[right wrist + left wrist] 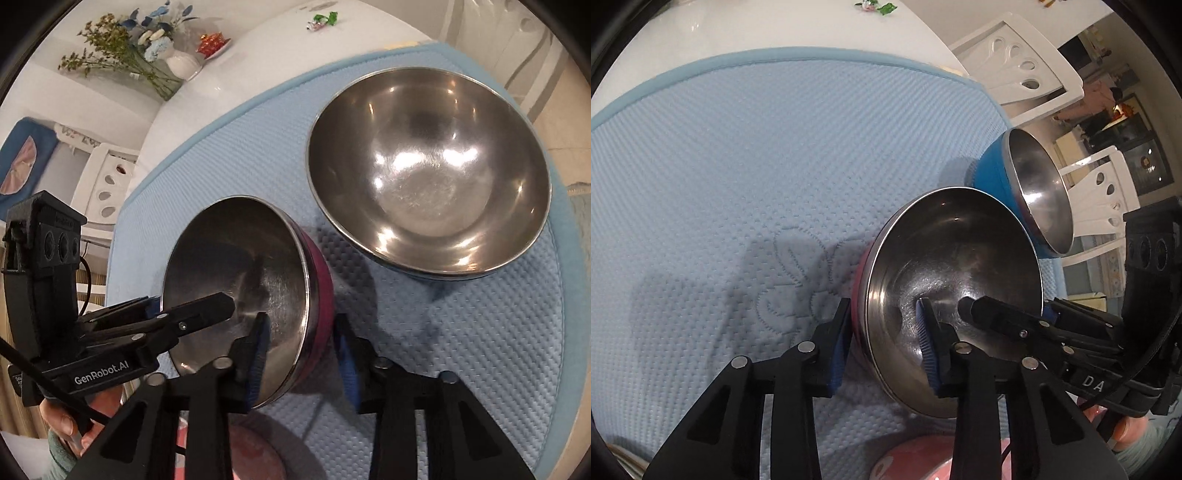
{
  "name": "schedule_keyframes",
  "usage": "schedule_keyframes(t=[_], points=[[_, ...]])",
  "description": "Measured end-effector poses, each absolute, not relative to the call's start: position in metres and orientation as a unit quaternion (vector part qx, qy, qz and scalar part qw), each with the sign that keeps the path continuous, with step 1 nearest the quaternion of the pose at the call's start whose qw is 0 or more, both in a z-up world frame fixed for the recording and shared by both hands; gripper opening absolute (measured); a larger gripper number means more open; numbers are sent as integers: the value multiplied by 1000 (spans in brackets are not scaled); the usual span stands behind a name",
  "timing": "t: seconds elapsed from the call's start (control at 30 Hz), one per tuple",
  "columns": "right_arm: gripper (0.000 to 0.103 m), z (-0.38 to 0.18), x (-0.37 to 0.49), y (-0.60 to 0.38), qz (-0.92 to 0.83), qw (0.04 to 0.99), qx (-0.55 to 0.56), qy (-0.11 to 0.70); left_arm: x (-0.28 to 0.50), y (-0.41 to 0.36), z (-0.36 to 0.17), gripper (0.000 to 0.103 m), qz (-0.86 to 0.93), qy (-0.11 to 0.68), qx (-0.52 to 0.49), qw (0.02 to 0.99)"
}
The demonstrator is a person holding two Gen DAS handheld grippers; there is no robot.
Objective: Organize plates and bowls
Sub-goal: 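Grasp the rim of the magenta-bottomed steel bowl with the right tool, then lower the magenta steel bowl into the pink bowl and open the right tool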
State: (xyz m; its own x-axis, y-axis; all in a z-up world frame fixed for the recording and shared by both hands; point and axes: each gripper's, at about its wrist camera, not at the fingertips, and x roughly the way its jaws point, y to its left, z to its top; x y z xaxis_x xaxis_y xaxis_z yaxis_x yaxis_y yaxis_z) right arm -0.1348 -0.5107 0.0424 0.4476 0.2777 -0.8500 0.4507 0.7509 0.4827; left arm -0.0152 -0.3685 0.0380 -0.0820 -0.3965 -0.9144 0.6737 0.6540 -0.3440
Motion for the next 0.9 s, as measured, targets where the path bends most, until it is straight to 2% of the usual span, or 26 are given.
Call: schedule_keyframes(t=[0.1, 0.4, 0.9], points=[[24, 45, -134, -509, -64, 779, 345, 520, -19, -369, 44, 30, -399, 608, 121, 675], [23, 81, -151, -500, -60, 798, 336, 497, -30, -345, 89, 30, -404, 569, 111, 708], [24, 162, -194, -471, -13, 821, 363, 441, -66, -281, 176, 30, -387, 541, 13, 747]])
